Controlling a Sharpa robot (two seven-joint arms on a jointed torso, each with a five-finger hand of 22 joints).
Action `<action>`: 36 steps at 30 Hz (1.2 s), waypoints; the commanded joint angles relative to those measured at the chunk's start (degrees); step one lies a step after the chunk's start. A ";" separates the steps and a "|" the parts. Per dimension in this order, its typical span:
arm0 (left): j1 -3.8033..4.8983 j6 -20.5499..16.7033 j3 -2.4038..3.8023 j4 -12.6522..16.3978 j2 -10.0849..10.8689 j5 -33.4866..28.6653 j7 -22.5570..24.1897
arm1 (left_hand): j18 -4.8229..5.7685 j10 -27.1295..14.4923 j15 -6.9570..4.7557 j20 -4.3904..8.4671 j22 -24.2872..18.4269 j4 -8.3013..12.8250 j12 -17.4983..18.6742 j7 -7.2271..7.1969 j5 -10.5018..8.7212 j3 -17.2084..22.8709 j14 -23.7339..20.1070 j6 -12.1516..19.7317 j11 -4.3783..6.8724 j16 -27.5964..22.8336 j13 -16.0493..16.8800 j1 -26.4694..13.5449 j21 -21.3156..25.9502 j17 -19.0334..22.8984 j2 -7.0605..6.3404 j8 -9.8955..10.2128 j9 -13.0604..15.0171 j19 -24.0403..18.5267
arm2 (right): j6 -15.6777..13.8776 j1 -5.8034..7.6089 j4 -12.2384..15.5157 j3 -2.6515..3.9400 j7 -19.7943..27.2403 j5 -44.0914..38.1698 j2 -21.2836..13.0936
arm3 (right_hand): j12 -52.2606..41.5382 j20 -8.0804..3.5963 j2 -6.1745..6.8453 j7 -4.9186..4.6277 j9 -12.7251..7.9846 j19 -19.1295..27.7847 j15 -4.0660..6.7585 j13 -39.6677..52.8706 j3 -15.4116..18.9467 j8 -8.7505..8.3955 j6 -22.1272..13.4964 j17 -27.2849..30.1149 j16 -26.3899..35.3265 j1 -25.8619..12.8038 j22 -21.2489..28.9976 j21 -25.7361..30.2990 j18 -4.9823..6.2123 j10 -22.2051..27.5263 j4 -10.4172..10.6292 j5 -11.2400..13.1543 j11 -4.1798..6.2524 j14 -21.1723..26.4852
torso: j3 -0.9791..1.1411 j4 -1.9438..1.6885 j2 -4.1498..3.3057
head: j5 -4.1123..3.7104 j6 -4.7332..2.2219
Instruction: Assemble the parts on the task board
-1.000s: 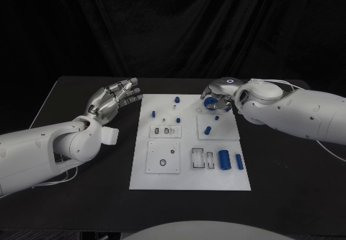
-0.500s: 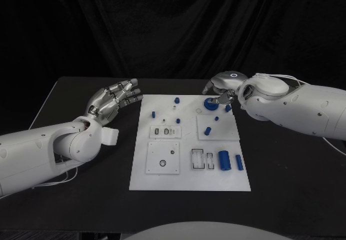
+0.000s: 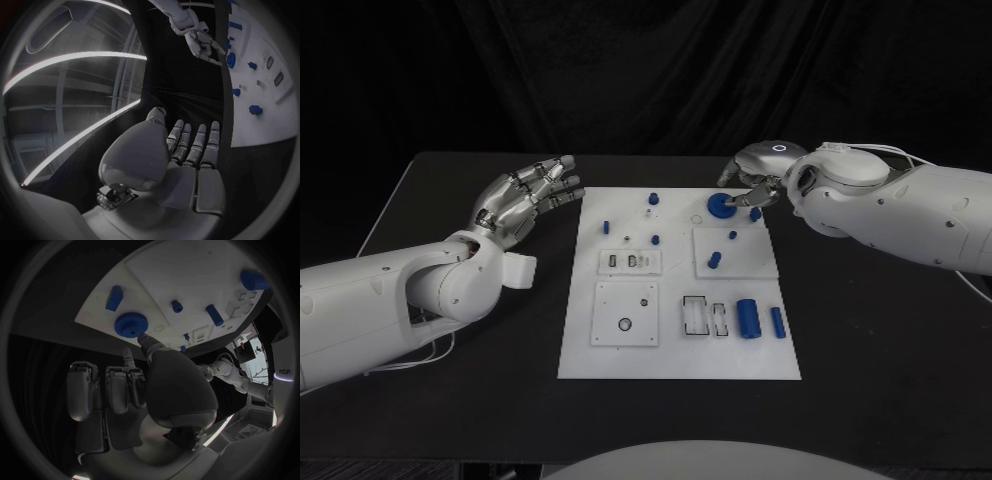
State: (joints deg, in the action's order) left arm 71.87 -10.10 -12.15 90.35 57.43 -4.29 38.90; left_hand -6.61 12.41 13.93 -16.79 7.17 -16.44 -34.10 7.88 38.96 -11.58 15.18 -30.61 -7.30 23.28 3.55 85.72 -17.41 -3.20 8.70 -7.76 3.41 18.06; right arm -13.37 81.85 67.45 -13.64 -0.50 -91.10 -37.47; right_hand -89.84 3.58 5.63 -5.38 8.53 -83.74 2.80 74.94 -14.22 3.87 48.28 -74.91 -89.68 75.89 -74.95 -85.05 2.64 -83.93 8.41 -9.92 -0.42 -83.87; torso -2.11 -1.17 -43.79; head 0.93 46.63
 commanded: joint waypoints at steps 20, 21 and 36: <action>-0.15 1.07 0.04 -0.09 -0.23 -0.02 2.51 | 0.78 0.10 0.21 0.08 0.05 0.08 -0.05 0.09 0.58 0.49 0.44 0.21 -0.37 0.37 0.06 0.75 -0.54 -0.10 -0.18 -0.28 -0.03 0.66 | 3.02 -1.10 -2.91 0.03 -1.12 -0.37 2.08 | -0.16 -0.68 -0.35 0.41 -0.46 -4.66 0.80 15.06 0.91 0.49 1.66 -15.09 -0.32 -0.61 -13.87 -2.77 -1.93 -6.07 0.91 1.25 0.64 -6.13 | 0.05 -0.10 -0.04 | -0.04 0.36; -0.15 1.10 0.04 -0.09 -0.24 -0.02 2.50 | 0.78 0.10 0.21 0.08 0.05 0.08 -0.05 0.09 0.58 0.49 0.44 0.21 -0.37 0.37 0.06 0.75 -0.54 -0.10 -0.18 -0.28 -0.03 0.66 | 3.10 -1.17 -3.01 0.03 -1.16 -0.37 2.16 | -0.16 -0.68 -0.33 0.36 -0.47 -4.62 0.79 15.06 0.96 0.48 1.68 -15.09 -0.32 -0.60 -13.85 -2.72 -1.91 -6.07 0.92 1.36 0.61 -6.13 | 0.04 -0.09 -0.06 | 0.00 0.39; -0.17 1.38 0.04 -0.06 -0.31 -0.02 2.36 | 0.78 0.10 0.21 0.08 0.05 0.08 -0.05 0.09 0.58 0.49 0.44 0.21 -0.37 0.37 0.06 0.75 -0.54 -0.10 -0.18 -0.28 -0.03 0.66 | 4.12 -1.72 -3.73 0.03 -1.77 -0.37 2.75 | -0.16 -0.31 -0.40 -0.19 0.07 -3.77 0.32 15.06 0.78 1.32 4.08 -15.09 -0.32 1.85 -13.30 -1.53 -1.55 -6.07 -0.59 -0.34 0.10 -6.13 | 0.07 -0.11 -0.05 | 0.09 0.58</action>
State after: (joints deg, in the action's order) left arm 71.80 -9.56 -12.15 90.17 57.24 -4.29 38.90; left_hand -6.61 12.41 14.13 -16.57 7.17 -16.28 -34.10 7.88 39.23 -11.42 15.38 -30.61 -7.30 23.28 3.55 85.94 -17.64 -3.23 8.47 -7.76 3.41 18.27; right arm -10.42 80.43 63.77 -13.56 -1.01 -91.11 -34.77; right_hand -89.84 3.37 5.34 -5.55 8.42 -83.95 3.22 74.92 -13.42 5.02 52.11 -74.90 -89.67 77.35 -74.92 -86.89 0.89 -83.94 8.08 -10.08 0.00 -83.88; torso -2.08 -1.26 -43.81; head 1.04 47.20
